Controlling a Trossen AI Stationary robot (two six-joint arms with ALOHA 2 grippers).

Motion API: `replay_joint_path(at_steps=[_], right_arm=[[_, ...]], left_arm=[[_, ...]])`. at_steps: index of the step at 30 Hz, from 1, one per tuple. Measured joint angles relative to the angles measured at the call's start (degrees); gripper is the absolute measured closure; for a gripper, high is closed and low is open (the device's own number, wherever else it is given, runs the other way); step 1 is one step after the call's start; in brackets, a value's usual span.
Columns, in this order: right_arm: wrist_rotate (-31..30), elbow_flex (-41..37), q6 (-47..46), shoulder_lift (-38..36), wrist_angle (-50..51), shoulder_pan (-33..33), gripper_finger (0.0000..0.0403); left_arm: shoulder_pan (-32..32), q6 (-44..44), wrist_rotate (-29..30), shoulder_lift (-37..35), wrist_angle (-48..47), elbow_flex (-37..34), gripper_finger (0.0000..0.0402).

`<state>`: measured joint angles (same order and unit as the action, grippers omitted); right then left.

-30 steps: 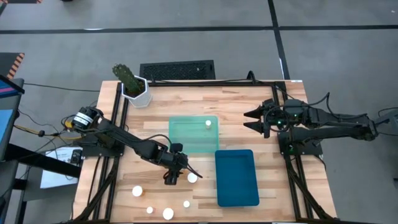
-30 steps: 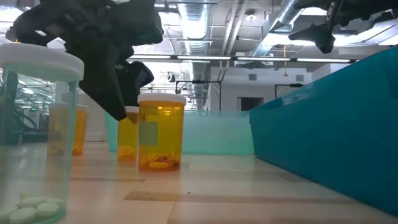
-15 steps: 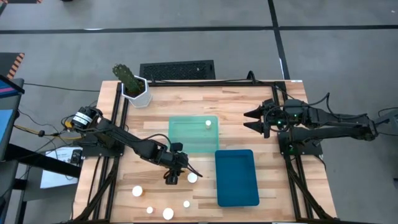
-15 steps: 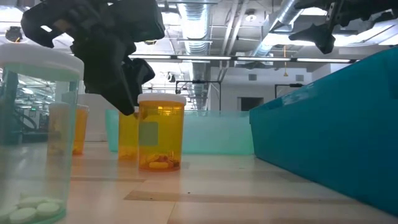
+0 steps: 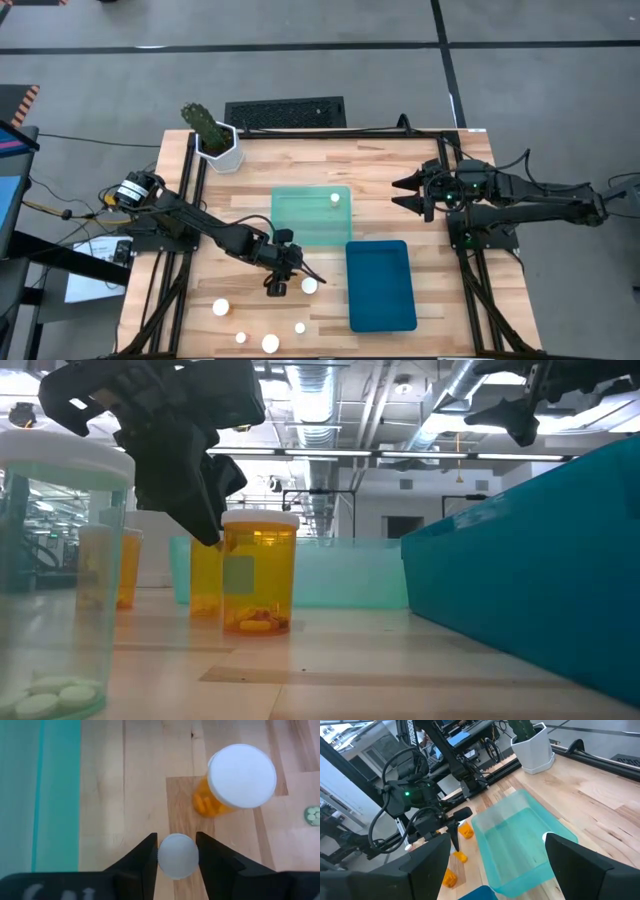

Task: Pick and place medicine bottles into bin by pill shape (circle, oval)
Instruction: Put the small orange pill bottle into the light blue bin

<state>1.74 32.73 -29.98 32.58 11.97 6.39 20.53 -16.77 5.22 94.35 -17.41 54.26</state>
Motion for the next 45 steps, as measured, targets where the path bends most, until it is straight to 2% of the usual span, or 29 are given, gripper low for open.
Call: replay_joint_path(at_steps=[11, 17, 22, 26, 32, 39, 45], right_arm=[[0.0, 0.0, 0.0, 0.0, 0.0, 0.0, 0.0069], [0.0, 0.0, 0.0, 0.0, 0.0, 0.0, 0.0069], [0.0, 0.0, 0.1, 0.0, 0.0, 0.0, 0.0069], [0.0, 0.0, 0.1, 0.0, 0.0, 0.0, 0.0069], [0.0, 0.0, 0.1, 0.0, 0.0, 0.0, 0.0069], [0.0, 0.0, 0.0, 0.0, -0.1, 0.0, 0.0069], [0.0, 0.1, 0.0, 0.0, 0.2, 0.0, 0.0069]], left_arm=[[0.0, -4.8, 1.1, -3.1, -3.9, 1.0, 0.0289], [0.0, -6.0, 2.8, -6.6, -10.7, 4.9, 0.0288], [-1.7, -6.9, 3.2, -7.7, -16.3, 11.0, 0.0288], [-5.1, -5.0, 6.1, -7.7, -18.7, 15.4, 0.0288], [-14.6, 1.3, 8.5, -7.6, -18.9, 18.6, 0.0287], [-24.7, 6.6, 6.9, -4.5, -17.8, 18.6, 0.0287], [-27.6, 10.6, 4.1, 0.5, -12.2, 18.7, 0.0287]])
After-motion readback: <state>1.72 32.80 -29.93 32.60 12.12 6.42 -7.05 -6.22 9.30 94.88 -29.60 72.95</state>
